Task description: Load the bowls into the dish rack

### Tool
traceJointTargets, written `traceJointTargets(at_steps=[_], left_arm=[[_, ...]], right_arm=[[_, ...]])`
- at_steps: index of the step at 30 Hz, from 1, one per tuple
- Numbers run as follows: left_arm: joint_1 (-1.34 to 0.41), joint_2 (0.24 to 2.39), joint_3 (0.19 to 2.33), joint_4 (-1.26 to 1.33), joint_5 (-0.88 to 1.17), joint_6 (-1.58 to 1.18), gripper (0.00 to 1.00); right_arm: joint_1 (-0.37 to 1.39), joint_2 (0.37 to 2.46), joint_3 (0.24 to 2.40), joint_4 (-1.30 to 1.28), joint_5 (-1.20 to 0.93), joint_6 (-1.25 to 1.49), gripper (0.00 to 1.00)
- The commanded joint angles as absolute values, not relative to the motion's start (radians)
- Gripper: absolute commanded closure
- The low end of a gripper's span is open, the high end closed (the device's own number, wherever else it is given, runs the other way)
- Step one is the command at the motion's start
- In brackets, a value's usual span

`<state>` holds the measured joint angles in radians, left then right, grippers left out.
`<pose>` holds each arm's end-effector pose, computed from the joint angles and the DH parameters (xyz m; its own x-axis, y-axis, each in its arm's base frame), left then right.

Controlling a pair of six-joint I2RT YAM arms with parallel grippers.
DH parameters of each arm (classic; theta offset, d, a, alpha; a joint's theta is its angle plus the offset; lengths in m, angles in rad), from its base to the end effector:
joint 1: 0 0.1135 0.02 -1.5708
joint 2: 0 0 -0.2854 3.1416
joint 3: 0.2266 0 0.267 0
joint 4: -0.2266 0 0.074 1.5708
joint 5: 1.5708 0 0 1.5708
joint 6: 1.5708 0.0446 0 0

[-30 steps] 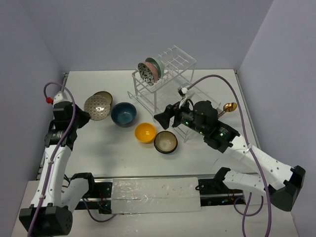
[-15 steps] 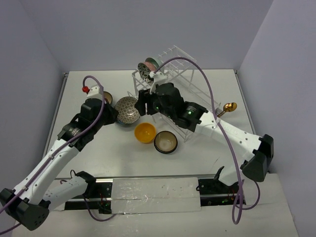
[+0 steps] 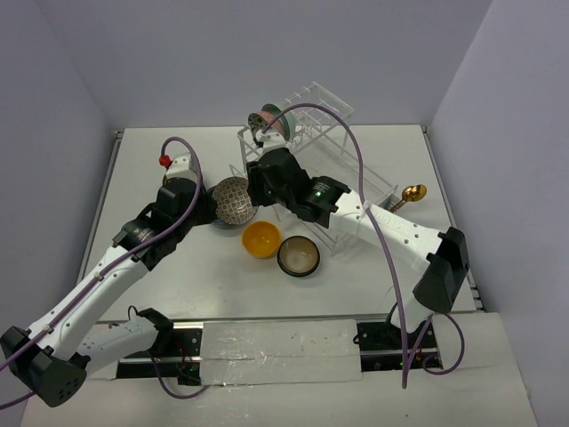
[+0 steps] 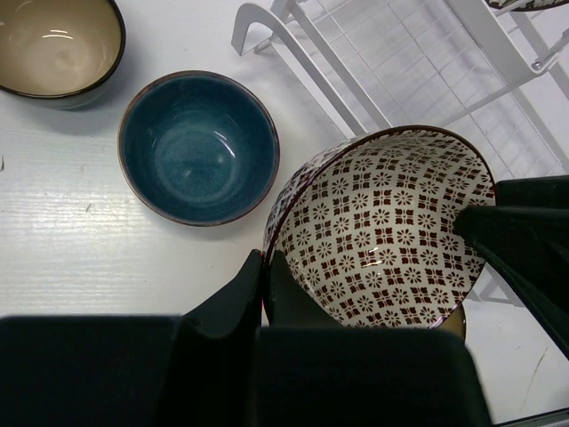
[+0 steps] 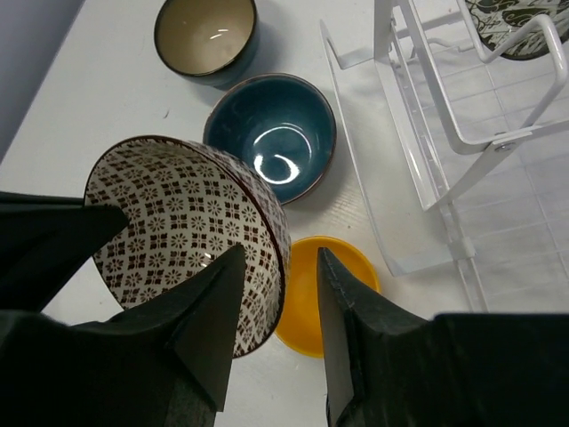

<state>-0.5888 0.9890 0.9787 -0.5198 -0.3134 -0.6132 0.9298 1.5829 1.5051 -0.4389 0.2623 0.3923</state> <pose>0.1942 -0.1132 0.3504 -0.5206 -0.3106 -0.7953 0.0092 0.9294 -0.3690 0.2421 0.3051 0.3806 -0.5174 -0.0760 -0.8524 -0.4777 0.8520 0.2140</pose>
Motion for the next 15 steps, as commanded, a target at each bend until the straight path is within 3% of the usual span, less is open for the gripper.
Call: traceJointTargets(at_steps=[1,4,9,14,15], left_arm=[[-0.6,0.985,1.043,-0.411,-0.324,-0.606,1.0],[-0.603,0.983,1.04,-0.408,-0.322,-0.609,1.0],[-0.604,0.973,1.037,-0.4,-0.31,-0.612,1.0],[-0.604,0.973,1.034,-0.4,-0.302,-0.606,1.0],[-0.604,0.973,1.031,-0.397,-0.296,-0.606,0.95]], right_arm=[[0.936,1.615,1.568,-0.451,0.29,0.39,0.55],[0.937,1.623,1.571,-0.442,0.275,0.385,0.63],[0.937,1.634,1.572,-0.445,0.264,0.379,0.65],[0.943,1.625,1.572,-0.451,0.284,0.361,0.87],[0.943,1.615,1.571,-0.456,0.293,0.359,0.96]])
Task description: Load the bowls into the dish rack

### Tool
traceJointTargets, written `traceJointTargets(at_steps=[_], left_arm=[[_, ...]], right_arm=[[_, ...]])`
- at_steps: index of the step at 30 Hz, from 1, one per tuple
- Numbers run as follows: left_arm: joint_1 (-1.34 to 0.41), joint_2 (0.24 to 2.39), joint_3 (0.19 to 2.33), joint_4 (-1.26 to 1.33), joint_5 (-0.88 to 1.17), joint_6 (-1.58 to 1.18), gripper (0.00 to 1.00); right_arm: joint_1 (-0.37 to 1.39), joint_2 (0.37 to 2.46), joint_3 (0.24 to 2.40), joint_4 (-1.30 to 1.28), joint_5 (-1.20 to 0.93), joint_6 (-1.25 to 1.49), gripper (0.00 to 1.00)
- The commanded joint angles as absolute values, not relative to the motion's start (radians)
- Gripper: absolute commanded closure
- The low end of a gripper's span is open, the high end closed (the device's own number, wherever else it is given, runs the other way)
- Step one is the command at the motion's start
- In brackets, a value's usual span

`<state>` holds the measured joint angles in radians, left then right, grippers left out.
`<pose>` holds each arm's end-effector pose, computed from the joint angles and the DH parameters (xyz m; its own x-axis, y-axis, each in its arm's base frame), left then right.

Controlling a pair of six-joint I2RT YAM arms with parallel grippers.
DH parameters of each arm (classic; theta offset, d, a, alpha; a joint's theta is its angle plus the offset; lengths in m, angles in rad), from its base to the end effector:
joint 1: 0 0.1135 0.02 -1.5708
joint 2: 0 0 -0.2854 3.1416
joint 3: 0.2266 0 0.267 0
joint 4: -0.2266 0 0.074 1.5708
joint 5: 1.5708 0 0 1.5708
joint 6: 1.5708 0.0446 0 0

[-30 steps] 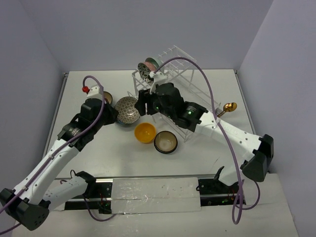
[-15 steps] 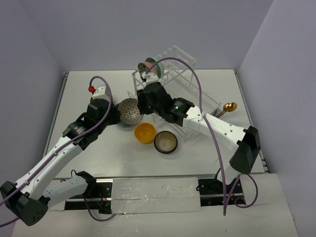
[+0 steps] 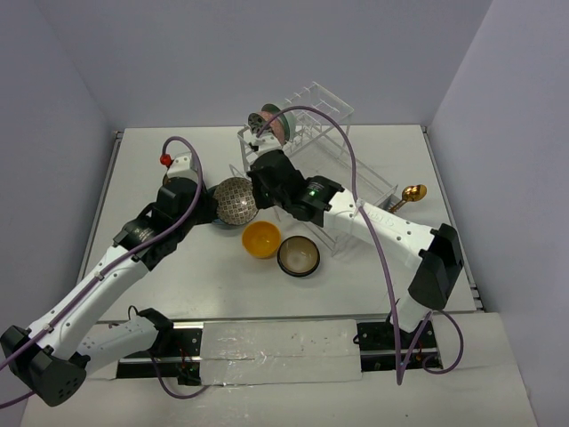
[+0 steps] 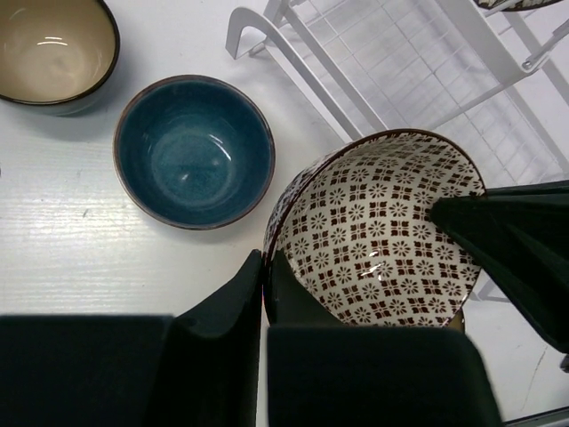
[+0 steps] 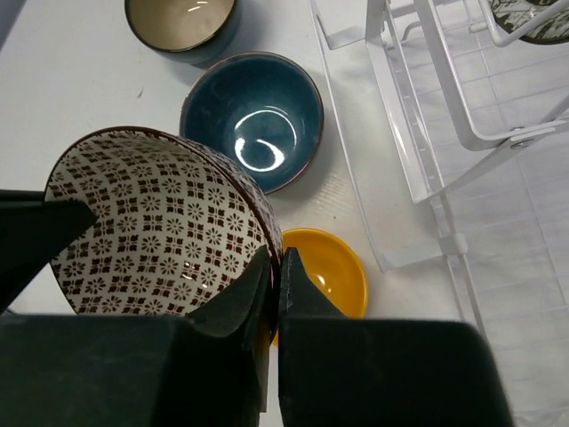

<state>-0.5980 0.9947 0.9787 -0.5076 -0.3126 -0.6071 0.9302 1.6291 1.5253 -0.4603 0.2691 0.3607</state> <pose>0.1949 -0.1162 0.3504 -0.5194 -0.3030 -0.7990 0.0235 0.9296 -0.3678 0.2489 0.3140 0.3686 -0.5244 -0.1341 -0.8409 -0.4847 0.8589 0.1653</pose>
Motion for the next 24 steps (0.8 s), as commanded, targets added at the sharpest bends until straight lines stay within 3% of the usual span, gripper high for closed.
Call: traceJointTargets(at_steps=[1,3,8,9,11,16,20,24], left_arm=[[-0.604,0.971,1.029,-0.393,-0.292,-0.606,0.92],[-0.604,0.969,1.025,-0.388,-0.282,-0.607,0.84],[-0.604,0.973,1.051,-0.402,-0.265,-0.621,0.33],[-0.604,0.971,1.057,-0.408,-0.271,-0.629,0.19],[-0.598,0.968,1.074,-0.422,-0.298,-0.63,0.02],[-0.485,0.982,1.114,-0.46,-0.201,-0.609,0.01],[-0.257,1.0,1.098,-0.479,-0.019,-0.58,0.01],[-0.109,1.011,1.043,-0.48,0.081,-0.554,0.01]], right_arm=[[0.945,1.611,1.568,-0.457,0.302,0.359,1.0],[0.945,1.588,1.556,-0.454,0.33,0.35,1.0],[0.945,1.52,1.555,-0.474,0.457,0.286,1.0],[0.945,1.51,1.56,-0.485,0.484,0.27,1.0],[0.945,1.473,1.574,-0.488,0.573,0.212,1.0],[0.94,1.399,1.6,-0.398,0.819,-0.062,1.0],[0.911,1.37,1.586,-0.105,0.966,-0.357,1.0],[0.821,1.387,1.534,0.243,0.944,-0.66,1.0]])
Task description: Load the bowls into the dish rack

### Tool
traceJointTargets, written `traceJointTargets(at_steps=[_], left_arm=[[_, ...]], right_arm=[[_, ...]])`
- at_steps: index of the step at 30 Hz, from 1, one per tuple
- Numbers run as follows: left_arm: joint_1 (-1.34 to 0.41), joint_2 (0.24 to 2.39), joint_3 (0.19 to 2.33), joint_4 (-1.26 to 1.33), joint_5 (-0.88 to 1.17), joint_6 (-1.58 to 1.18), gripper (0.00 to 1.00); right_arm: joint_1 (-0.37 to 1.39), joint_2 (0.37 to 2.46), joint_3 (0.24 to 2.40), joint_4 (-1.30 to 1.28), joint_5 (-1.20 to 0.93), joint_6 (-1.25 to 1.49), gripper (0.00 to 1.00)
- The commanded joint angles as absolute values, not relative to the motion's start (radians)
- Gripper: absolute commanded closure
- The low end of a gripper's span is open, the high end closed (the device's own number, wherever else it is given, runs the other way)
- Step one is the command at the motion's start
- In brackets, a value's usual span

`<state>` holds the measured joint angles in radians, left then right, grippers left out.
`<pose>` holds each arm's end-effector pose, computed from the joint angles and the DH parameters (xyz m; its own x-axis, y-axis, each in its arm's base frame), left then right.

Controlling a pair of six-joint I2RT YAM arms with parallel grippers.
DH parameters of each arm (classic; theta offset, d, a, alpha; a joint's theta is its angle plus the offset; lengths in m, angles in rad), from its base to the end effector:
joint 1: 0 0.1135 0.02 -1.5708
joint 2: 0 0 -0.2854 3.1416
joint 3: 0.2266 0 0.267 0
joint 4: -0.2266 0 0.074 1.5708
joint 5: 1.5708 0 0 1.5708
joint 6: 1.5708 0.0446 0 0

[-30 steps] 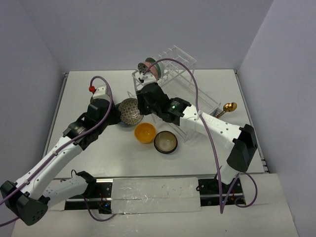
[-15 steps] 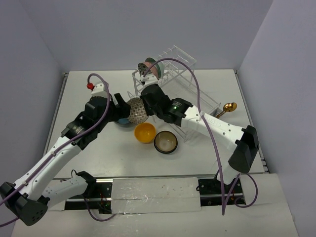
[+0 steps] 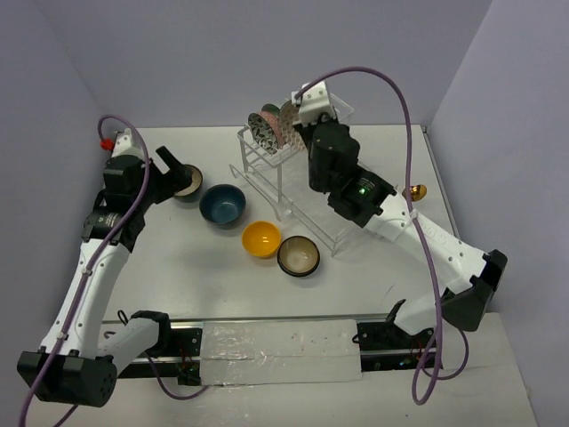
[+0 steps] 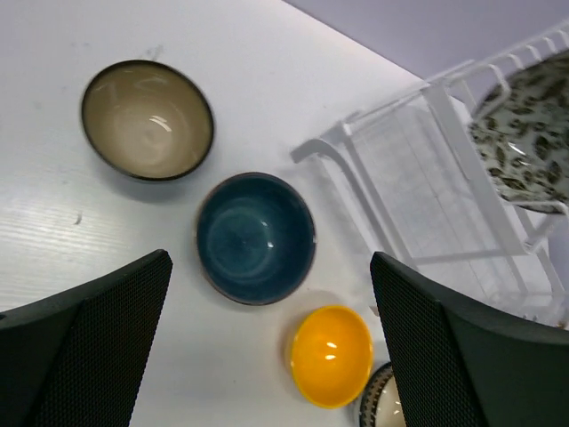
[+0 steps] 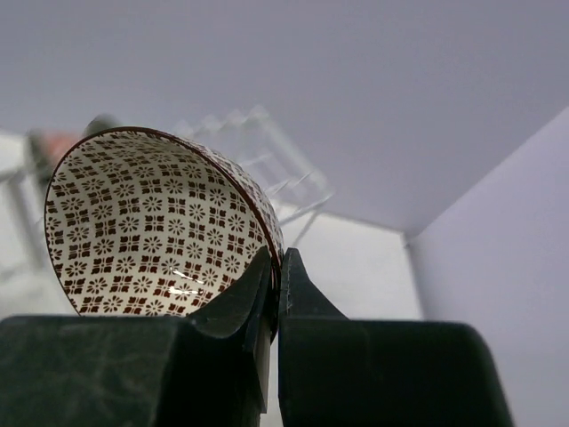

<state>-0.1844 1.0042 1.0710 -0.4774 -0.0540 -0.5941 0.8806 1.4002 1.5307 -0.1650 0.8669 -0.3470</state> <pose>0.2276 -0.0400 0.3842 -0.4004 -0.4939 -0.7718 -0.1082 0.8619 -0.4954 0.2328 0.2286 0.4845 -0.0159 -0.3649 -0.9309 -0.0206 0.9309 -0.3646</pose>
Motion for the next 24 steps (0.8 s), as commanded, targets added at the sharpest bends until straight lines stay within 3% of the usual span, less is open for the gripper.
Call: traceJointTargets(at_steps=[1,7,24], left_arm=[[-0.08,1.006,1.028,-0.474,0.086,-0.548,0.01],[-0.045,0.966,0.896,-0.416,0.06,-0.525,0.01],[-0.009,0.951,0.861,-0.414,0.063,-0.508,0.01]], right_arm=[[0.802,1.414,1.54,0.288,0.933,-0.688,1.0],[0.707,1.535,1.65,0.409,0.849,-0.785,1.0],[0.655,1.879,1.789,0.552,0.721,-0.965,1.0]])
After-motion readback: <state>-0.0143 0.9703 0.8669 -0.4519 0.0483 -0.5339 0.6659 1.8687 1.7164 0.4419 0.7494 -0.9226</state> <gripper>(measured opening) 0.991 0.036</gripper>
